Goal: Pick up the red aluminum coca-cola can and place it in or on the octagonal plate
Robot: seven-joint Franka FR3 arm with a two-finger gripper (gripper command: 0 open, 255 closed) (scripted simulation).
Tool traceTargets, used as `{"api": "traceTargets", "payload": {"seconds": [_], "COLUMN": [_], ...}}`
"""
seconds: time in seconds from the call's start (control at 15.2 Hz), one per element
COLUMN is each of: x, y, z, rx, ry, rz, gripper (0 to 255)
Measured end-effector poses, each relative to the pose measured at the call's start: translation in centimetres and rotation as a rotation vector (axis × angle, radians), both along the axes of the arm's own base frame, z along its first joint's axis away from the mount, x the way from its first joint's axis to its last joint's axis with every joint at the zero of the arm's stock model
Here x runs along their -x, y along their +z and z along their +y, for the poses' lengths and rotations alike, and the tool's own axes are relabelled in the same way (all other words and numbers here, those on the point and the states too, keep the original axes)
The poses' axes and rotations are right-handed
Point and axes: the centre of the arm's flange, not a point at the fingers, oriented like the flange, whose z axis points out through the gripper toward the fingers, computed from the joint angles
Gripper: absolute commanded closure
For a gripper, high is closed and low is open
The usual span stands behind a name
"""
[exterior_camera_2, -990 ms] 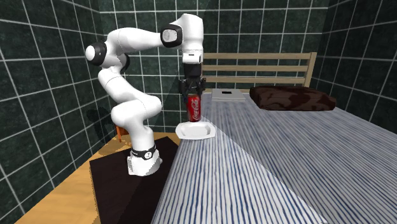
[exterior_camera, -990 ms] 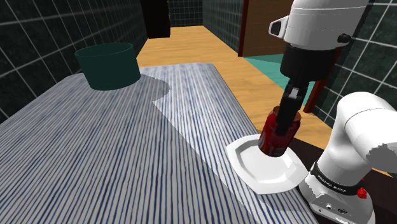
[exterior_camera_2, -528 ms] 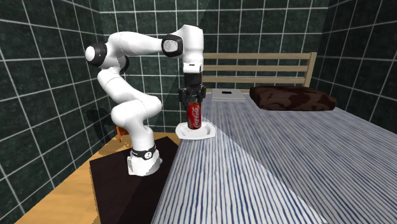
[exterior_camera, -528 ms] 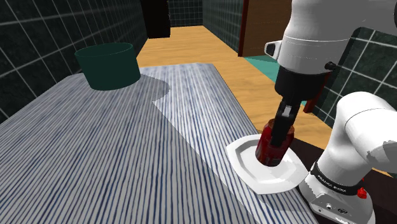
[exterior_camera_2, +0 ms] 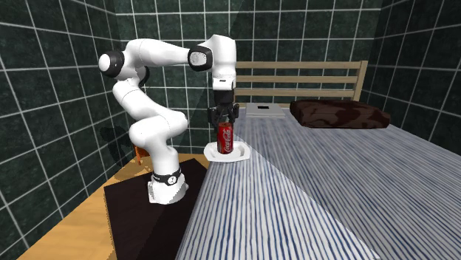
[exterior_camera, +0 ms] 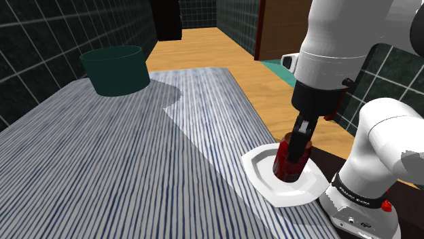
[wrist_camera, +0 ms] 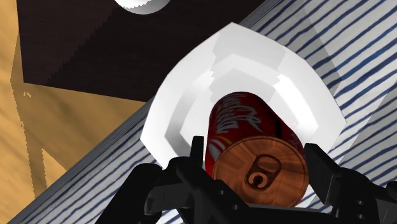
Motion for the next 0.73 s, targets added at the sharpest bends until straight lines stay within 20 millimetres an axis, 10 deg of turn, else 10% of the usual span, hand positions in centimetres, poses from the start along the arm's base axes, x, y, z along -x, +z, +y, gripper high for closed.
{"api": "traceTargets", "payload": {"seconds": [0.07,0.13,0.73], "x": [0.0,0.0,0.0], "y": [0.0,0.0,2.5], "z": [0.0,0.0,0.2], "rx": [0.0,0.0,-0.001], "ry": [0.0,0.0,0.0], "rz": [0.0,0.0,-0.001], "gripper": [255,0,0]}}
